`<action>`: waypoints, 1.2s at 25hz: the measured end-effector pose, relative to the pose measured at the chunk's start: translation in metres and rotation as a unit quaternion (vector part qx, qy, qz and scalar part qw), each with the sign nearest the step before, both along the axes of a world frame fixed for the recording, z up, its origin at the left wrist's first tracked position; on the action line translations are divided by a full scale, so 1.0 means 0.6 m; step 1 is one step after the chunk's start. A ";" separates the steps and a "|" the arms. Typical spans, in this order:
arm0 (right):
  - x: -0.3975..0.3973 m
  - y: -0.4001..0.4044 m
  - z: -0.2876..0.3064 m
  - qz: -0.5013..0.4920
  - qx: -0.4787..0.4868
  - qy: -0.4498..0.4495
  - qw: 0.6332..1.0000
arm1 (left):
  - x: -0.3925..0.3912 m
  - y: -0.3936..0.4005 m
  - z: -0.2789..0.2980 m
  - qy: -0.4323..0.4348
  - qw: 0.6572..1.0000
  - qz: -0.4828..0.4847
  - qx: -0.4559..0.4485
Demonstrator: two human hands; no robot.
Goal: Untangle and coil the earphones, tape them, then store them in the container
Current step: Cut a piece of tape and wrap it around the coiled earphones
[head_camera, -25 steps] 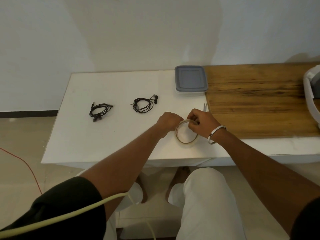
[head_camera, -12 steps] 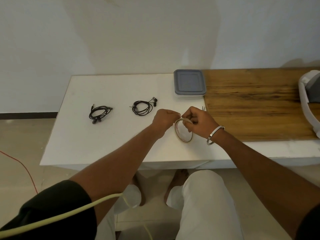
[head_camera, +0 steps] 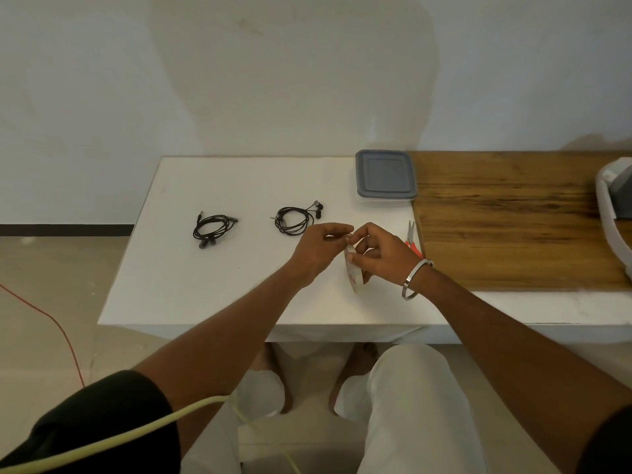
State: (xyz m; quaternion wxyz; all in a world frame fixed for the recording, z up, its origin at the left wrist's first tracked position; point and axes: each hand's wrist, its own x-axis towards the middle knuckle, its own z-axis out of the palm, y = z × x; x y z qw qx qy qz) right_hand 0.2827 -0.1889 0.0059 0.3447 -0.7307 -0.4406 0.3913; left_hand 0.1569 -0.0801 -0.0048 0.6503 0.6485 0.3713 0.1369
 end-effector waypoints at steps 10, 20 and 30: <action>0.056 -0.019 -0.037 -0.220 -0.083 -0.237 0.943 | -0.024 0.010 0.000 -0.027 0.999 -0.024 -0.025; 0.044 -0.026 -0.047 -0.154 -0.224 -0.366 0.890 | -0.030 0.010 -0.001 -0.056 0.997 -0.035 -0.034; 0.028 -0.019 -0.055 -0.183 -0.201 -0.395 0.878 | -0.034 0.014 0.002 -0.066 0.997 -0.048 0.013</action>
